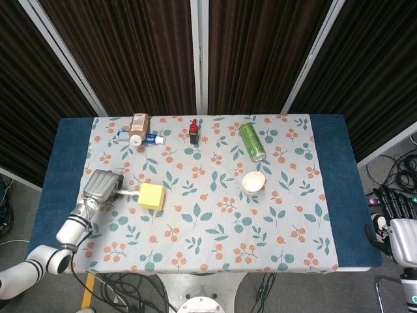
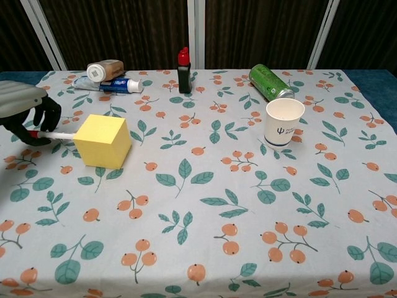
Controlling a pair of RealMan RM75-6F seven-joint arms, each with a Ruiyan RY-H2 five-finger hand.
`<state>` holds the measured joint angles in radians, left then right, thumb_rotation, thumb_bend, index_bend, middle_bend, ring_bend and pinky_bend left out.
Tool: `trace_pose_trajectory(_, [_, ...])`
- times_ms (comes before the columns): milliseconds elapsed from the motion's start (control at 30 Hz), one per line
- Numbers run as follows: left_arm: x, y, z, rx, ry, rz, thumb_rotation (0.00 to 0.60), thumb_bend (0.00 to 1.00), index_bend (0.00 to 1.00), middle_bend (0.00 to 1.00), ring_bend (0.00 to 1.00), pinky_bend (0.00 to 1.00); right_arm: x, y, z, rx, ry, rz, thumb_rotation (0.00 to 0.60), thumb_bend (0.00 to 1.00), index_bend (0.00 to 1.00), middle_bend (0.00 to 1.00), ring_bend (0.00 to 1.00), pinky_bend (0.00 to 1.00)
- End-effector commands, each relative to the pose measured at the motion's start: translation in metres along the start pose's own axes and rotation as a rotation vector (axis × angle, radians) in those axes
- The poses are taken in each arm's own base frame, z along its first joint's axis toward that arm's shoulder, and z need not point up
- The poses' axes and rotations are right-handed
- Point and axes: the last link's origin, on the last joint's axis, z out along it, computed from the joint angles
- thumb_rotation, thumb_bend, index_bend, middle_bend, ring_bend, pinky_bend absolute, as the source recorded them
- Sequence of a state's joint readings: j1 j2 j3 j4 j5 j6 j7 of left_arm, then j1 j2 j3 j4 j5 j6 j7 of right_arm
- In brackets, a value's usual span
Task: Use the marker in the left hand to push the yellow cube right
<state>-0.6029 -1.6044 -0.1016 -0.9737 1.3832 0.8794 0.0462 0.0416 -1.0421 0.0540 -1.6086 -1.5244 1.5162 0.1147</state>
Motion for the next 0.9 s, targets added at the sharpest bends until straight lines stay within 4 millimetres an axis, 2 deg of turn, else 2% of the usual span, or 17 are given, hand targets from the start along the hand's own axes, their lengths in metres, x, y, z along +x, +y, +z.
trace_pose_trajectory(33, [0.001, 0.009, 0.005, -0.009, -0.01, -0.002, 0.6, 0.43, 0.69, 0.69, 0.54, 0.61, 0.0, 0.001, -0.001, 0.0, 0.001, 0.001, 0.6, 0.3, 0.0, 0.0, 0.0, 0.0])
trace_pose_trajectory(900, [0.021, 0.096, 0.015, -0.143, -0.074, 0.011, 0.6, 0.43, 0.69, 0.69, 0.54, 0.61, 0.0, 0.009, -0.005, -0.01, 0.0, 0.014, 0.6, 0.3, 0.0, 0.0, 0.0, 0.0])
